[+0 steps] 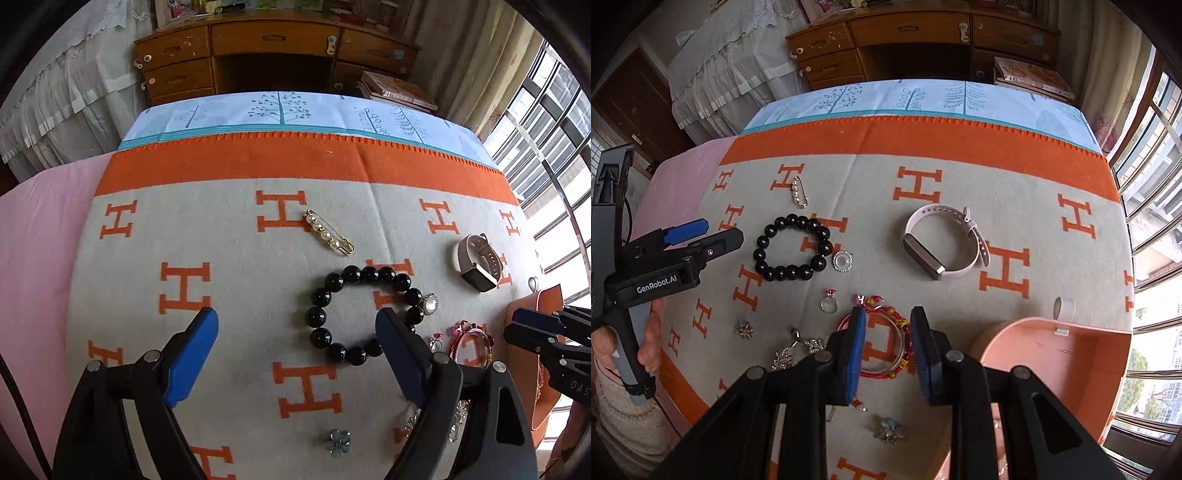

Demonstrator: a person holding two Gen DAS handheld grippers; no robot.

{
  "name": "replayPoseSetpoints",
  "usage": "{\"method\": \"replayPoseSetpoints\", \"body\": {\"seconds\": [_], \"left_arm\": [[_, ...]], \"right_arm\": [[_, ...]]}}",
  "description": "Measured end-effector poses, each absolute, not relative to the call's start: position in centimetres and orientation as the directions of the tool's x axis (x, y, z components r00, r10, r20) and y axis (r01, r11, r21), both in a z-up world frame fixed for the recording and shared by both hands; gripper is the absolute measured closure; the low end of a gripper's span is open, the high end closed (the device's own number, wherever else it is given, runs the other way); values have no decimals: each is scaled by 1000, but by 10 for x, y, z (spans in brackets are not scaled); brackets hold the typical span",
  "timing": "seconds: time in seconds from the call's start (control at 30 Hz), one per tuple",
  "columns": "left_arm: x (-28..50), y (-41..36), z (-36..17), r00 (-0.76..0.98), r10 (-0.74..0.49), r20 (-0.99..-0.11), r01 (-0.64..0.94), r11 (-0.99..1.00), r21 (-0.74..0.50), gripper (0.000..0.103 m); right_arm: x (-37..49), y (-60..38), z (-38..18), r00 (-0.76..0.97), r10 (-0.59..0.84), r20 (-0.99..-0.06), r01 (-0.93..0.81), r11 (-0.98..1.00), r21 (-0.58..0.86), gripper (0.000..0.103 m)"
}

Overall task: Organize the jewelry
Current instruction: 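Grasp the red string bracelet with the right gripper while the left gripper grasps the black bead bracelet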

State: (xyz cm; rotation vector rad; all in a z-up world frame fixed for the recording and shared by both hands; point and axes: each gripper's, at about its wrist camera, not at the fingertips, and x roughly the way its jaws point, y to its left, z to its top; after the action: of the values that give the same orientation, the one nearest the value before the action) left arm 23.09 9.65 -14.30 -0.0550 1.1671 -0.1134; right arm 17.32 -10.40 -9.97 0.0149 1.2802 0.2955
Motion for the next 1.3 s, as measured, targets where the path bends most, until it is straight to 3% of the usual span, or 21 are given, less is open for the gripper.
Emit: {"method": "replayPoseSetpoints", "body": {"seconds": [0.33, 0.4, 0.63, 0.73, 0.77, 0.8, 0.83, 0.93, 1.3], "left_arm": [[249, 86, -175, 303, -137, -943, 61, 990, -124, 25], [250, 86, -180, 280, -142, -950, 54, 990, -132, 31], [251, 70, -184, 291, -80, -953, 72, 996, -61, 34], [252, 64, -182, 294, -61, -954, 78, 996, -39, 51], [255, 63, -181, 293, -59, -954, 79, 996, -37, 64], [255, 63, -180, 292, -61, -954, 77, 996, -40, 85], [256, 63, -179, 284, -68, -956, 71, 996, -49, 90], [254, 68, -178, 277, -85, -957, 58, 996, -71, 90], [229, 75, -140, 327, -185, -927, 19, 982, -189, 91]], "right_arm": [[185, -89, -133, 163, 195, -967, -265, 953, 148, 78], [186, -86, -135, 163, 181, -970, -288, 949, 129, 78], [187, -69, -145, 145, 106, -984, -398, 917, 40, 78], [186, -62, -146, 150, 86, -985, -435, 900, 12, 78], [187, -61, -146, 150, 82, -985, -444, 896, 7, 78], [187, -59, -146, 150, 79, -986, -456, 890, 2, 78], [187, -58, -146, 149, 75, -986, -465, 885, -3, 82], [186, -56, -146, 139, 71, -988, -473, 881, -4, 93], [153, -92, -96, 258, 243, -935, -370, 919, 137, 93]]}}
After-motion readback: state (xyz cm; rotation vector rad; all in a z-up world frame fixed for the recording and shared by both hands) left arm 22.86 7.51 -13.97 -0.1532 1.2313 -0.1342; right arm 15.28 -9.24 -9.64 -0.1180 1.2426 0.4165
